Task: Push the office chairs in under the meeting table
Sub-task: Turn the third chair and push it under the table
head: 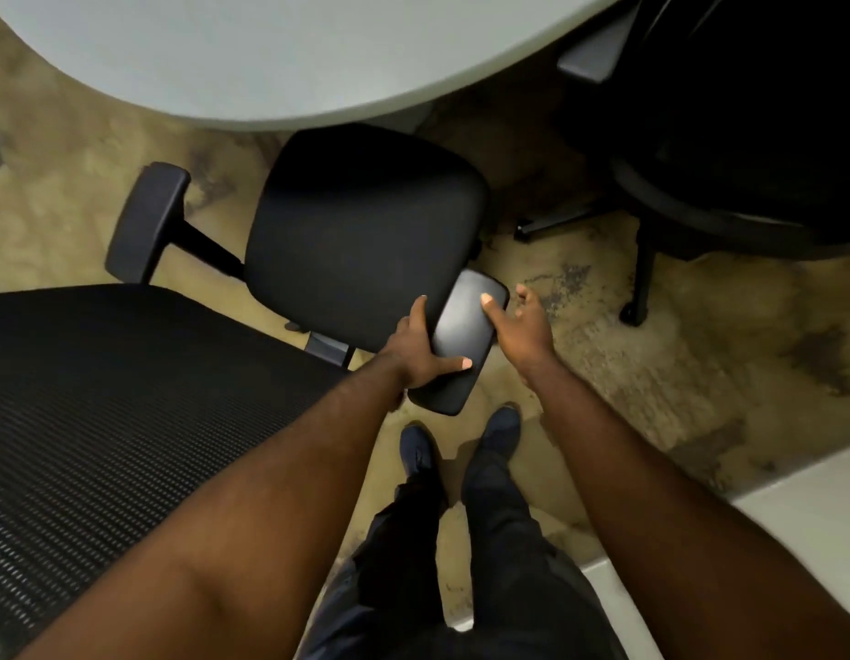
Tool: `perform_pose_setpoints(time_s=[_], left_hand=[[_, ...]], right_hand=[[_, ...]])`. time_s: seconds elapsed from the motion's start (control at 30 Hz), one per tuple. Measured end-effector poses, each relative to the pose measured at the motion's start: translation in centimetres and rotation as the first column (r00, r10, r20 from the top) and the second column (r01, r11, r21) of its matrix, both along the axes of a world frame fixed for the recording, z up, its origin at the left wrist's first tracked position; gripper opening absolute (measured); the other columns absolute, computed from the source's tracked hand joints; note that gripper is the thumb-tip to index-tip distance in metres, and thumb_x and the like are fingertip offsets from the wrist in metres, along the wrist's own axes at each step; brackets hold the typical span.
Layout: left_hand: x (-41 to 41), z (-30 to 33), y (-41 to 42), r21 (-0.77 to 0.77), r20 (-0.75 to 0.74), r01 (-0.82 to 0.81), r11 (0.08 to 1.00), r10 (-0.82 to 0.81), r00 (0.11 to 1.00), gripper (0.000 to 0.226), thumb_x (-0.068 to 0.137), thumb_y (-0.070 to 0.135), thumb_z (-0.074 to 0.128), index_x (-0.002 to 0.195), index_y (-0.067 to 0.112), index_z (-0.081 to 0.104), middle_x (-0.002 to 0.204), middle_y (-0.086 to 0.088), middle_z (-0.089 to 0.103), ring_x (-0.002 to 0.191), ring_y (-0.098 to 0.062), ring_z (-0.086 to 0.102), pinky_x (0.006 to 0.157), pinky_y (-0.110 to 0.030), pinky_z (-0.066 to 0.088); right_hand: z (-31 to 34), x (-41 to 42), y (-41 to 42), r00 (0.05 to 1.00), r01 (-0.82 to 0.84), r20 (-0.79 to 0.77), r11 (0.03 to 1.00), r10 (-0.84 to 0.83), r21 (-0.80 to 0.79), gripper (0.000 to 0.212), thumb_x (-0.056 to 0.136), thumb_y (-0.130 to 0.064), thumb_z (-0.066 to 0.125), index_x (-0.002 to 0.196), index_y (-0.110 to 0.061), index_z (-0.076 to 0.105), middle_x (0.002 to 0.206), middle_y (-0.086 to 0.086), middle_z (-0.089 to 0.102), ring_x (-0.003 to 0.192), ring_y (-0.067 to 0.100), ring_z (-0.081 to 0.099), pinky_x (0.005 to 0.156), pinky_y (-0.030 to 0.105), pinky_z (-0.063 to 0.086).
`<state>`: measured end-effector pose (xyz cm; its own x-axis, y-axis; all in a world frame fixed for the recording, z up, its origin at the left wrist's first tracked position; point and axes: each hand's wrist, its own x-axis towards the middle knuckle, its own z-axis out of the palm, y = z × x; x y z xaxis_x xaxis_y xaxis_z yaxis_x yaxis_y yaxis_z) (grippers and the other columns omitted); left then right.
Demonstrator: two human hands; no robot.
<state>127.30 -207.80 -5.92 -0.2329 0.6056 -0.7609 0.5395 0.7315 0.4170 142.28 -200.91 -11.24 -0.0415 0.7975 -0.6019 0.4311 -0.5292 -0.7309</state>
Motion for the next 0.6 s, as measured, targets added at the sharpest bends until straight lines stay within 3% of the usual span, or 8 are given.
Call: perform_pose_setpoints(time_s=[0.13, 0.27, 0.4, 0.6], left_hand=[[-1.5, 4.2, 1.1, 0.097, -0.032, -0.021, 0.995, 0.024, 0.999, 0.119, 0.073, 0.043, 0.082, 0.156, 0.027, -0.003, 0.162, -0.008, 0.016, 0.145, -0.032, 0.025, 0.115, -0.051, 0.032], [-3.5, 9.5, 2.4, 0.196, -0.09, 0.015, 0.981, 0.002, 0.996, 0.107, 0.078, 0.041, 0.079, 0.156, 0.028, 0.006, 0.161, -0.008, 0.019, 0.144, -0.03, 0.028, 0.115, -0.049, 0.034], [-5.9, 14.8, 3.3, 0.26, -0.187, 0.116, 0.959, -0.068, 0.98, 0.101, 0.079, 0.045, 0.077, 0.155, 0.018, 0.015, 0.159, -0.01, 0.023, 0.144, -0.028, 0.029, 0.117, -0.041, 0.03], [-9.2, 22.1, 2.7, 0.292, -0.288, 0.354, 0.889, -0.271, 0.919, 0.072, 0.085, 0.042, 0.072, 0.144, 0.012, 0.043, 0.147, -0.01, 0.045, 0.134, -0.022, 0.044, 0.11, -0.032, 0.037]], right_hand=[[4.1, 0.2, 0.5, 0.992, -0.125, 0.023, 0.981, 0.123, 0.147, 0.06, 0.089, -0.036, 0.068, 0.14, -0.014, 0.045, 0.143, 0.01, 0.046, 0.126, 0.025, 0.048, 0.097, 0.032, 0.043], [9.0, -0.7, 1.4, 0.964, -0.263, 0.05, 0.905, 0.262, 0.335, 0.044, 0.087, -0.03, 0.07, 0.126, -0.014, 0.056, 0.134, 0.005, 0.051, 0.12, 0.021, 0.051, 0.09, 0.02, 0.035], [14.1, -1.9, 2.5, 0.921, -0.378, 0.105, 0.795, 0.376, 0.474, 0.039, 0.087, -0.031, 0.07, 0.121, -0.014, 0.06, 0.133, 0.006, 0.053, 0.124, 0.019, 0.049, 0.098, 0.024, 0.036], [21.3, -4.2, 2.2, 0.905, -0.408, 0.159, 0.697, 0.395, 0.59, 0.036, 0.086, -0.035, 0.069, 0.117, -0.018, 0.064, 0.122, 0.0, 0.062, 0.114, 0.015, 0.057, 0.096, 0.026, 0.042]])
